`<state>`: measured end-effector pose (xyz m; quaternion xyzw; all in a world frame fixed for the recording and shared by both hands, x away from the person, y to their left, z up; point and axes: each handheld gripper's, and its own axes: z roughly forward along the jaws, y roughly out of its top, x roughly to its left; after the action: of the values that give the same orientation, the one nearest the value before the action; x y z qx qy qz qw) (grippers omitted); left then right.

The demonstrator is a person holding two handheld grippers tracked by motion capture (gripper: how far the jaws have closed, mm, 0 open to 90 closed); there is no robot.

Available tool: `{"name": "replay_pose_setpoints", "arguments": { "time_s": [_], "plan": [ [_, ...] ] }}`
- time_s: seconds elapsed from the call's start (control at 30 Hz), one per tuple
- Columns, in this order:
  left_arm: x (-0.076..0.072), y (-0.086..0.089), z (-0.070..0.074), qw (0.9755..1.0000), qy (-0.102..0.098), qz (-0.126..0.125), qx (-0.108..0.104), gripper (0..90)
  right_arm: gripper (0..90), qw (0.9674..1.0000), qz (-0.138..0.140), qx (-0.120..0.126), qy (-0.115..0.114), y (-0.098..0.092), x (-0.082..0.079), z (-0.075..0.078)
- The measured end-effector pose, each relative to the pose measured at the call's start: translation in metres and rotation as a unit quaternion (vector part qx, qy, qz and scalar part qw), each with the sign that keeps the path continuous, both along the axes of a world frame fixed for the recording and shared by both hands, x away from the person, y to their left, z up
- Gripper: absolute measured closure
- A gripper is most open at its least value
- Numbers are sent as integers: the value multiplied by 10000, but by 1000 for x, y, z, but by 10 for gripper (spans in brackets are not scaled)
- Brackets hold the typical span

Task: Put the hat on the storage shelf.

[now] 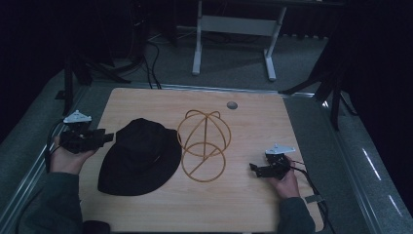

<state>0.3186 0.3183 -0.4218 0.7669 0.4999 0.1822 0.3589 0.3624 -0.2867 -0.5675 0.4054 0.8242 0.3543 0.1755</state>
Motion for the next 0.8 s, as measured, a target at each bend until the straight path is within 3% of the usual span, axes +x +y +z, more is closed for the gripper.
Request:
{"name": "replay_pose_setpoints", "arguments": {
  "time_s": [0.23, 0.8],
  "plan": [
    [-4, 0, 2, 9996, 100, -228, -123, 577, 121, 10000, -3, 2, -8, 0, -1, 0],
    [-12, -3, 9, 9978, 354, -557, 3, 548, 122, 10000, 19, 7, -3, 0, -1, 0]
  ]
}}
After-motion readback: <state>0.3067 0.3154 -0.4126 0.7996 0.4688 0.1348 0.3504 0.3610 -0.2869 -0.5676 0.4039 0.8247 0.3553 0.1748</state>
